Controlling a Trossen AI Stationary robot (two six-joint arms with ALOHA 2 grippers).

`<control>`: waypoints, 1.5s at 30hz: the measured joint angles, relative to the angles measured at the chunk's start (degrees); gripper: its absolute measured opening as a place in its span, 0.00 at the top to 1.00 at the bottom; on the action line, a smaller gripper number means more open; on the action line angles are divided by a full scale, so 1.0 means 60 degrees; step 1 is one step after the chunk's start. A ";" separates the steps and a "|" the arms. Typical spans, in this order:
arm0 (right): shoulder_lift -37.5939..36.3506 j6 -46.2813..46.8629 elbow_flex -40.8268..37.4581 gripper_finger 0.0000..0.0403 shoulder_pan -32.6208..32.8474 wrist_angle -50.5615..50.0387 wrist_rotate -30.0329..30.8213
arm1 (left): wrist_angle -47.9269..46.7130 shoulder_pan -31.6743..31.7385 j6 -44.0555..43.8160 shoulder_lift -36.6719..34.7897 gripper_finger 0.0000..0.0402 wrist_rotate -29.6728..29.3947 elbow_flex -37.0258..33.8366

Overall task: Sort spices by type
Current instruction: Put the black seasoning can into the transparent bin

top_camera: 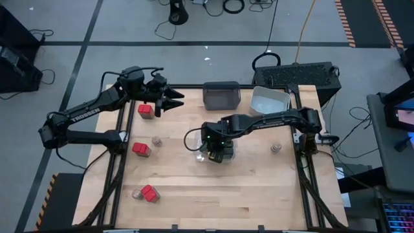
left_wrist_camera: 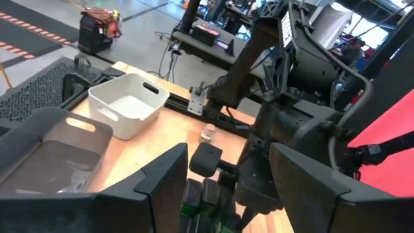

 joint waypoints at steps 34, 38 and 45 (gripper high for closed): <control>-0.0696 0.0214 0.0263 0.66 0.1236 -0.1300 0.0568 | -0.0067 -0.0975 -0.0118 -0.0004 0.44 0.0163 0.0000; -0.0696 0.0171 0.0046 0.77 0.1390 -0.0963 0.0594 | -0.0070 -0.1112 -0.0106 -0.0004 0.44 0.0069 0.0000; -0.0696 0.0489 -0.0589 0.98 0.1381 -0.0771 0.0786 | -0.0065 -0.1162 -0.0078 -0.0007 0.44 -0.0353 0.0000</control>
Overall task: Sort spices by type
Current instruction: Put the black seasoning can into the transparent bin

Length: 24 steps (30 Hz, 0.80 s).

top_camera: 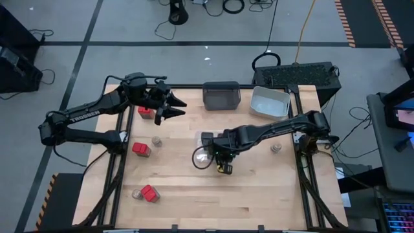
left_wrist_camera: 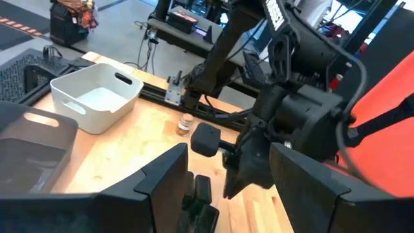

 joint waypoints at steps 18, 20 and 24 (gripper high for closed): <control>0.0073 0.0776 -0.1076 1.00 -0.0286 0.1482 0.0293 | 0.0016 -0.0004 0.0007 0.0000 0.44 -0.0016 0.0000; 0.0073 0.0851 -0.1163 1.00 -0.0359 0.1681 0.0292 | 0.0016 -0.0004 0.0007 0.0000 0.44 -0.0014 0.0000; 0.0073 0.0974 -0.1240 1.00 -0.0478 0.2049 0.0417 | 0.0016 -0.0004 0.0007 0.0000 0.44 -0.0012 0.0000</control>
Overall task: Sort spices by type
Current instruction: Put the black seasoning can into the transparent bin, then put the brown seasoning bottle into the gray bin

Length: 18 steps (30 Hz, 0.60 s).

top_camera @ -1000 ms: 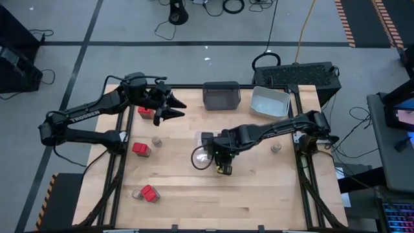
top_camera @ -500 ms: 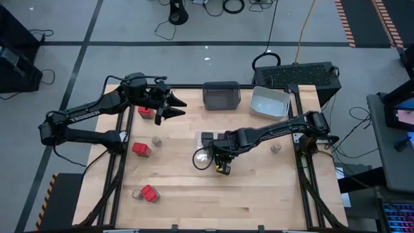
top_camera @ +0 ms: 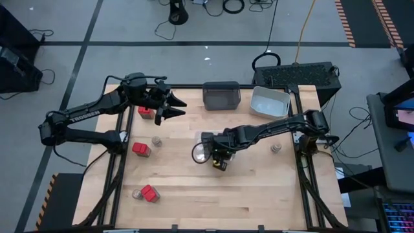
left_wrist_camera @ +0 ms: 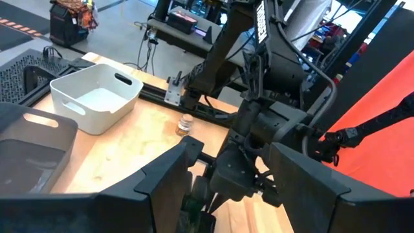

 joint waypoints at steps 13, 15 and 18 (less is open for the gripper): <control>-0.0048 0.0335 0.0068 1.00 -0.0162 0.0186 0.0328 | -0.0004 0.0000 0.0000 0.0000 0.44 0.0000 0.0000; -0.0160 0.0339 0.0194 1.00 -0.0104 0.0180 0.0325 | -0.0002 0.0000 0.0000 0.0000 0.44 0.0000 0.0000; -0.0477 0.0325 0.0442 1.00 -0.0049 0.0182 0.0320 | -0.0004 0.0001 -0.0007 0.0000 0.44 0.0001 0.0000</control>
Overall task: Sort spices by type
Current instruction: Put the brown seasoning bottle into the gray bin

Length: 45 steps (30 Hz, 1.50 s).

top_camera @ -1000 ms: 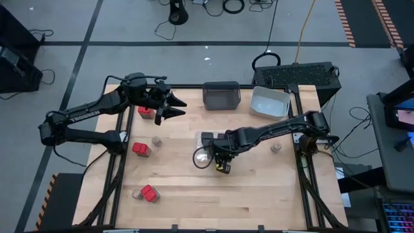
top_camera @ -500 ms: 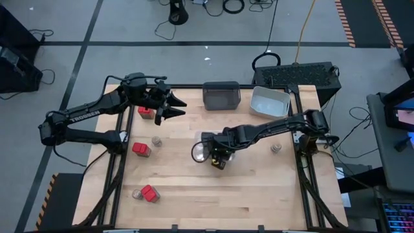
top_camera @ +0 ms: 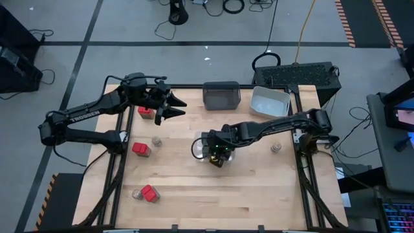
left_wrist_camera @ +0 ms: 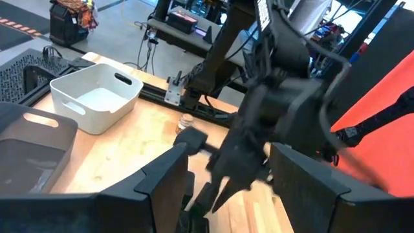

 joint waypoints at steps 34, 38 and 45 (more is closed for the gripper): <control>0.0229 0.0181 0.0137 1.00 0.0763 -0.0644 -0.0309 | 0.0001 -0.0001 -0.0160 -0.0022 0.44 0.0007 0.0000; 0.0229 0.0148 0.0137 1.00 0.0763 -0.0663 -0.0309 | 0.0003 -0.0001 -0.0175 -0.0022 0.44 0.0007 0.0000; 0.0229 -0.0042 0.0137 1.00 0.0763 -0.0739 -0.0309 | 0.0000 -0.0001 -0.0233 -0.0022 0.44 0.0061 0.0000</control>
